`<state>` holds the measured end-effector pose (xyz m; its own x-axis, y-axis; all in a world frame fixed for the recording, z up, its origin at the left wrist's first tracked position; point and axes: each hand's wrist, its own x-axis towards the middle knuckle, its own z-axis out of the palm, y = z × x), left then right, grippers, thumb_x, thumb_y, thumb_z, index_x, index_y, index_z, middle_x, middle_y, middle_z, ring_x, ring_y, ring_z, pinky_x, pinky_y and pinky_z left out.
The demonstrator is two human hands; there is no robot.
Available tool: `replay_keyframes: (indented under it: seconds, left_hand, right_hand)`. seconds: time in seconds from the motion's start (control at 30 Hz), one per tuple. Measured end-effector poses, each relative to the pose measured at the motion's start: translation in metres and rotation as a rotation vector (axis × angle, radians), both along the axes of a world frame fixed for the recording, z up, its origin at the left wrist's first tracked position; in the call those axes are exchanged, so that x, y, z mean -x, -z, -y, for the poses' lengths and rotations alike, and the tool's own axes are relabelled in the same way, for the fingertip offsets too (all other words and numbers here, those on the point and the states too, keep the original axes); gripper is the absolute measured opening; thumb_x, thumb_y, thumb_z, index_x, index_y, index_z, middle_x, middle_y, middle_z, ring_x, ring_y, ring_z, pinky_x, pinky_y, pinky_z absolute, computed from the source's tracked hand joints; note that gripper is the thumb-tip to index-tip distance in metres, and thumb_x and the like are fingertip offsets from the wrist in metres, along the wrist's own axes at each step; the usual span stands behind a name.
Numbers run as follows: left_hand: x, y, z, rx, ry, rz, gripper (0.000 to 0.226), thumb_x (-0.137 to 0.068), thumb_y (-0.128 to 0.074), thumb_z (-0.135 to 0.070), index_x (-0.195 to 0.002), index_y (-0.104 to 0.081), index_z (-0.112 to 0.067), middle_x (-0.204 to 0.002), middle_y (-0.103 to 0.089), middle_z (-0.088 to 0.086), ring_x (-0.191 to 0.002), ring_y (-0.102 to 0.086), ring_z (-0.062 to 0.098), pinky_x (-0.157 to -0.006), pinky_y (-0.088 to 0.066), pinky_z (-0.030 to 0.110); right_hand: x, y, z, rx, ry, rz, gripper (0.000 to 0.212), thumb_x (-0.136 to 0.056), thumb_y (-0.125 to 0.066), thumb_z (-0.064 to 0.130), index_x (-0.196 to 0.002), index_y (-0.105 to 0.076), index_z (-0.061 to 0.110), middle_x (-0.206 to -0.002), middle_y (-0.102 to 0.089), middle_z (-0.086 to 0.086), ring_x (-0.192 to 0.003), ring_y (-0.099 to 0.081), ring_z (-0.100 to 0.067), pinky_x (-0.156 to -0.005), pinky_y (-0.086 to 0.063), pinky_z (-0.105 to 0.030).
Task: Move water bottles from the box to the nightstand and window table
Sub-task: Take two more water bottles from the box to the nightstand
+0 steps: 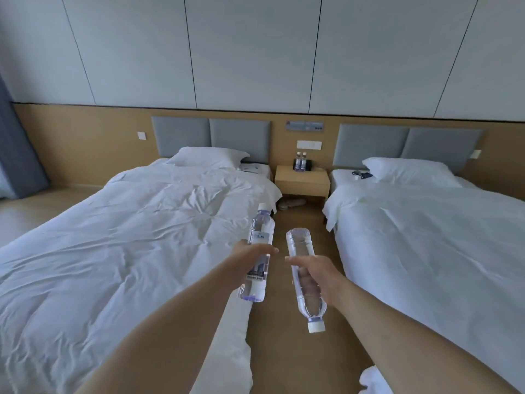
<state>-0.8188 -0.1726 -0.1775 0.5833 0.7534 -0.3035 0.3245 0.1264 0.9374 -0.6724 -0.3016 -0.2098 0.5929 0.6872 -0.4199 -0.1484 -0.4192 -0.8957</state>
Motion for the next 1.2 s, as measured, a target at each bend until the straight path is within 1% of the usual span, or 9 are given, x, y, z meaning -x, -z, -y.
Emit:
replay_keyframes:
  seconds: [0.2, 0.3, 0.43, 0.53, 0.63, 0.8, 0.9, 1.1, 1.2]
  left_hand:
    - [-0.054, 0.008, -0.048, 0.051, 0.095, 0.054, 0.036, -0.079, -0.085, -0.044, -0.083, -0.06, -0.018, -0.062, -0.064, -0.001, -0.048, -0.063, 0.009, -0.046, -0.051, 0.02]
    - [-0.091, 0.014, -0.072, 0.051, 0.11, 0.051, 0.041, -0.078, -0.084, -0.051, -0.082, -0.062, -0.017, -0.058, -0.063, -0.002, -0.048, -0.063, 0.01, -0.05, -0.054, 0.023]
    - [-0.157, 0.023, -0.107, 0.047, 0.127, 0.01, 0.045, -0.074, -0.086, -0.052, -0.092, -0.065, -0.016, -0.061, -0.066, -0.002, -0.052, -0.065, 0.011, -0.053, -0.055, 0.025]
    - [-0.215, 0.033, -0.135, 0.029, 0.115, -0.052, 0.054, -0.071, -0.087, -0.051, -0.105, -0.065, -0.015, -0.079, -0.07, 0.005, -0.068, -0.069, 0.019, -0.068, -0.06, 0.035]
    - [-0.273, 0.04, -0.158, 0.009, 0.124, -0.085, 0.051, -0.073, -0.086, -0.05, -0.104, -0.064, -0.016, -0.084, -0.07, 0.007, -0.074, -0.07, 0.021, -0.077, -0.061, 0.039]
    - [-0.361, 0.039, -0.19, 0.015, 0.117, -0.105, 0.063, -0.074, -0.085, -0.05, -0.121, -0.059, -0.016, -0.106, -0.071, 0.012, -0.095, -0.072, 0.027, -0.096, -0.057, 0.05]
    - [-0.406, 0.04, -0.212, 0.03, 0.109, -0.122, 0.064, -0.075, -0.085, -0.048, -0.124, -0.058, -0.017, -0.11, -0.07, 0.013, -0.099, -0.071, 0.028, -0.098, -0.056, 0.05]
    - [-0.484, 0.057, -0.266, 0.037, 0.145, -0.195, 0.062, -0.07, -0.087, -0.049, -0.117, -0.062, -0.017, -0.102, -0.072, 0.011, -0.089, -0.072, 0.025, -0.092, -0.059, 0.046]
    - [-0.531, 0.071, -0.304, 0.042, 0.156, -0.206, 0.061, -0.07, -0.087, -0.051, -0.114, -0.06, -0.019, -0.1, -0.072, 0.01, -0.089, -0.073, 0.025, -0.092, -0.058, 0.047]
  right_hand:
    - [-0.041, 0.009, -0.039, 0.031, 0.101, 0.023, 0.058, -0.061, -0.088, 0.052, -0.106, -0.068, 0.021, -0.092, -0.073, -0.019, -0.089, -0.073, -0.03, -0.08, -0.059, -0.036]
    - [-0.074, 0.014, -0.061, 0.028, 0.114, 0.011, 0.058, -0.062, -0.088, 0.051, -0.106, -0.065, 0.022, -0.1, -0.076, -0.011, -0.095, -0.072, -0.027, -0.089, -0.06, -0.044]
    - [-0.134, 0.027, -0.094, 0.033, 0.148, 0.016, 0.054, -0.069, -0.086, 0.052, -0.108, -0.064, 0.022, -0.103, -0.074, -0.013, -0.1, -0.07, -0.031, -0.084, -0.059, -0.041]
    - [-0.192, 0.038, -0.124, 0.038, 0.164, -0.009, 0.053, -0.069, -0.086, 0.052, -0.107, -0.064, 0.022, -0.101, -0.075, -0.013, -0.098, -0.072, -0.031, -0.085, -0.059, -0.041]
    - [-0.251, 0.04, -0.15, 0.054, 0.16, -0.025, 0.054, -0.068, -0.088, 0.051, -0.106, -0.065, 0.021, -0.1, -0.075, -0.015, -0.095, -0.072, -0.031, -0.075, -0.059, -0.035]
    - [-0.349, 0.033, -0.19, 0.086, 0.143, -0.011, 0.064, -0.065, -0.088, 0.054, -0.114, -0.065, 0.019, -0.099, -0.074, -0.01, -0.091, -0.071, -0.027, -0.066, -0.056, -0.032]
    - [-0.392, 0.034, -0.216, 0.087, 0.149, -0.03, 0.065, -0.067, -0.087, 0.054, -0.117, -0.065, 0.018, -0.097, -0.073, -0.009, -0.09, -0.07, -0.026, -0.062, -0.053, -0.031]
    - [-0.463, 0.046, -0.267, 0.123, 0.144, -0.055, 0.064, -0.067, -0.087, 0.054, -0.115, -0.066, 0.017, -0.1, -0.074, -0.011, -0.094, -0.071, -0.028, -0.073, -0.057, -0.035]
    - [-0.505, 0.054, -0.299, 0.133, 0.16, -0.03, 0.062, -0.07, -0.086, 0.052, -0.116, -0.065, 0.017, -0.093, -0.071, -0.008, -0.086, -0.067, -0.025, -0.064, -0.05, -0.032]
